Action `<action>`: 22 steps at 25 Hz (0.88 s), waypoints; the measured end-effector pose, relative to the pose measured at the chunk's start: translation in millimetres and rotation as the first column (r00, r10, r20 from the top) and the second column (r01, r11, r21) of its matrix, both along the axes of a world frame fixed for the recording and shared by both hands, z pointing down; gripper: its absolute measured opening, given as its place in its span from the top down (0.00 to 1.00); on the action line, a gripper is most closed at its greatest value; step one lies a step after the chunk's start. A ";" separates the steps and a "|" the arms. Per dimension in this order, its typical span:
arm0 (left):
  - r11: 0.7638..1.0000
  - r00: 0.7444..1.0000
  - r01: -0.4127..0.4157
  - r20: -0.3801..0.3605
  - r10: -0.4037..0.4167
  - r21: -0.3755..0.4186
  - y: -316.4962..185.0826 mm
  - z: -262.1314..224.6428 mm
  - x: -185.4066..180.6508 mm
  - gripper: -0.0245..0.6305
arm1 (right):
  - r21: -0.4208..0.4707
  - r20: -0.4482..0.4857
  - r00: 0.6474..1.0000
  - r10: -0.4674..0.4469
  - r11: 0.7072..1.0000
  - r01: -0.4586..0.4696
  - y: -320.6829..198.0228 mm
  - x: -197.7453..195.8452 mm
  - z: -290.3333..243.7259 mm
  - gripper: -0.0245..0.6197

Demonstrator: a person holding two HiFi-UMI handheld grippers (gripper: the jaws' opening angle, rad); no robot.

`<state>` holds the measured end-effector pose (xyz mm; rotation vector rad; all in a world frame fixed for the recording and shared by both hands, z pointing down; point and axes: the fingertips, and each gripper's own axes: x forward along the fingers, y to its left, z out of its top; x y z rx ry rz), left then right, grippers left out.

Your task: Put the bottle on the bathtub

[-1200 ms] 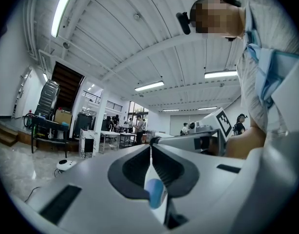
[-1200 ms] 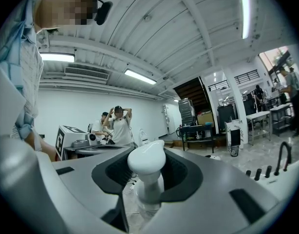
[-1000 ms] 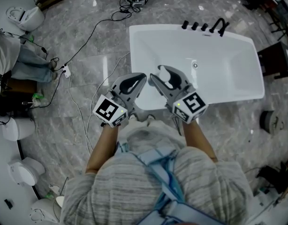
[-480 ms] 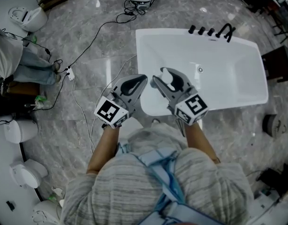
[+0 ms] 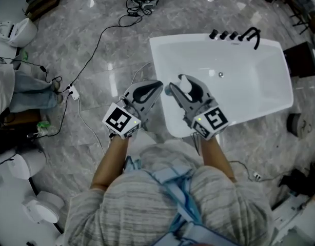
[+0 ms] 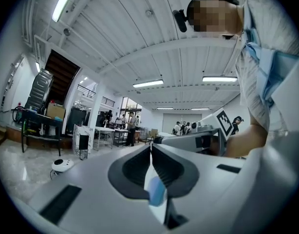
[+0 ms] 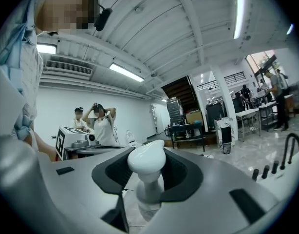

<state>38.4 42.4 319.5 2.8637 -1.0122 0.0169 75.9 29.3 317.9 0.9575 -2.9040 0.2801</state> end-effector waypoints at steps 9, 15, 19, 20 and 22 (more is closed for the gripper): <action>0.998 0.997 -0.067 -0.032 0.067 -0.012 -72.6 15.4 -83.8 0.95 | -0.032 -0.023 0.990 0.137 0.990 -0.138 -70.9 -66.3 21.9 0.72; 0.995 0.995 -0.096 -0.025 0.097 0.008 -96.1 14.8 -118.7 0.95 | -0.028 -0.041 0.985 0.170 0.985 -0.171 -96.3 -96.6 19.8 0.72; 0.993 0.993 -0.115 -0.023 0.115 0.023 -105.5 20.0 -121.6 0.95 | -0.036 -0.048 0.986 0.161 0.986 -0.163 -104.8 -103.7 17.2 0.72; 0.993 0.993 -0.119 -0.022 0.120 0.025 -108.4 19.4 -120.2 0.95 | -0.037 -0.049 0.986 0.161 0.986 -0.163 -108.5 -103.9 16.8 0.72; 0.991 0.992 -0.127 -0.017 0.128 0.028 -115.5 19.2 -117.6 0.95 | -0.037 -0.051 0.986 0.158 0.986 -0.160 -117.3 -104.2 17.5 0.72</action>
